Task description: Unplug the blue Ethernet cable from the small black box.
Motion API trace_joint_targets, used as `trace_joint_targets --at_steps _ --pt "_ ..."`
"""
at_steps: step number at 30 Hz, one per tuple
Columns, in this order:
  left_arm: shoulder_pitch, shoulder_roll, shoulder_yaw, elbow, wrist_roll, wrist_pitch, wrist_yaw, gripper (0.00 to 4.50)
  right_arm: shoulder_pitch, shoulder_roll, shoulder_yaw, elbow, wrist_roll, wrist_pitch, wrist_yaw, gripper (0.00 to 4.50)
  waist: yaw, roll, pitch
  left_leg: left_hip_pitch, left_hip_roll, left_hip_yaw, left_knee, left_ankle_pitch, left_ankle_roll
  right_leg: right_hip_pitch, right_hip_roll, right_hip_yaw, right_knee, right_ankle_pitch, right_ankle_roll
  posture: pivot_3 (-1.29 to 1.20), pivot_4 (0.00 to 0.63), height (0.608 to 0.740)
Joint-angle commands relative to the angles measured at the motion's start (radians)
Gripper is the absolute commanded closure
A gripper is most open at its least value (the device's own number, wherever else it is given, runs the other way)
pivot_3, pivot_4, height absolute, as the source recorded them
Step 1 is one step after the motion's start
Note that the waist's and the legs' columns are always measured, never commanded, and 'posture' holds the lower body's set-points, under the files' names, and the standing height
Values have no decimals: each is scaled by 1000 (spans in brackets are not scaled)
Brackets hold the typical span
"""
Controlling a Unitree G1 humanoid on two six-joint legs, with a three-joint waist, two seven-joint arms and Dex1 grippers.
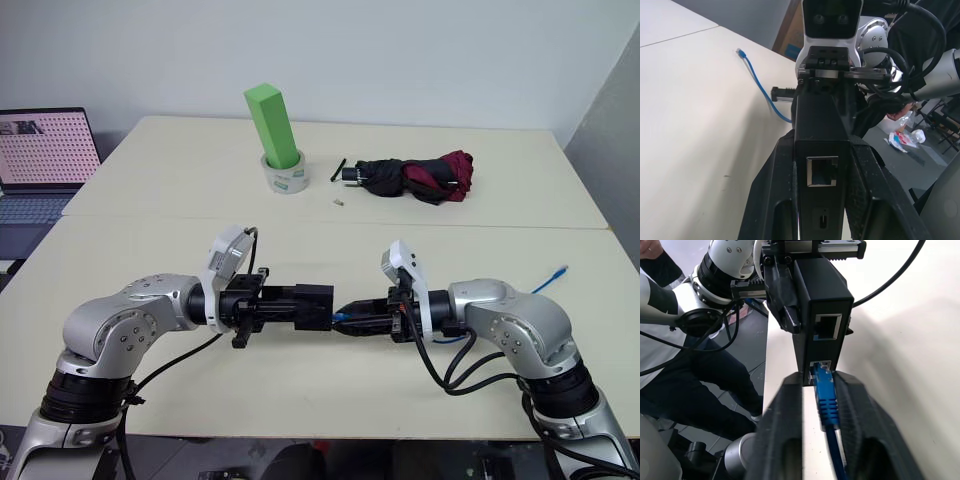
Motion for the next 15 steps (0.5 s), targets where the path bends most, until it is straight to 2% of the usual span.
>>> trace_joint_targets --at_steps 1,10,15 --pt "-1 3 3 -34 -4 -18 -8 3710 -17 -9 -10 -9 6 -8 25 4425 0 0 0 0 0 0 0 0 0 0 0 0 0 0 0 0 150 740" --pt "11 19 -6 -45 0 -17 -38 3710 -32 -16 2 4 -4 -5 52 4446 0 0 0 0 0 0 0 0 0 0 0 0 0 0 0 0 150 740" --pt "28 53 1 -19 39 -53 -56 3710 -14 -87 -5 35 -36 -22 98 4447 0 0 0 0 0 0 0 0 0 0 0 0 0 0 0 0 150 740"
